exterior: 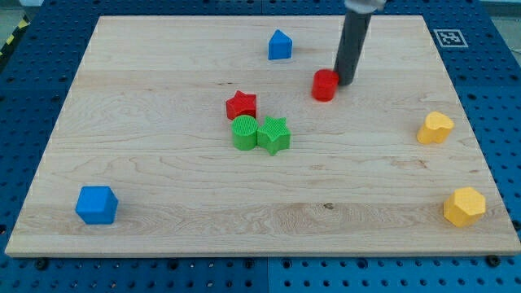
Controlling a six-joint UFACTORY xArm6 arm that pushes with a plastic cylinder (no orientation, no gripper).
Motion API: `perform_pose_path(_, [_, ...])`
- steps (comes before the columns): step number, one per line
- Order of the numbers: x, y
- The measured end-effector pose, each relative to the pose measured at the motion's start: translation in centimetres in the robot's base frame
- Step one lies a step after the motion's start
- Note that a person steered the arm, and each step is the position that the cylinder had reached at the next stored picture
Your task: Place the red circle above the green star
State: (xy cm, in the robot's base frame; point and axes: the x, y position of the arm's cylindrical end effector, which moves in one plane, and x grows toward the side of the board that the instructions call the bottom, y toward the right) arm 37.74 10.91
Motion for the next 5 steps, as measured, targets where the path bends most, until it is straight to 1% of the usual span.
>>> perform_pose_path(1, [2.0, -0.8])
perform_pose_path(2, [2.1, 2.3])
perform_pose_path(3, [2.2, 1.7])
perform_pose_path(4, [1.2, 1.6])
perform_pose_path(5, [1.9, -0.4])
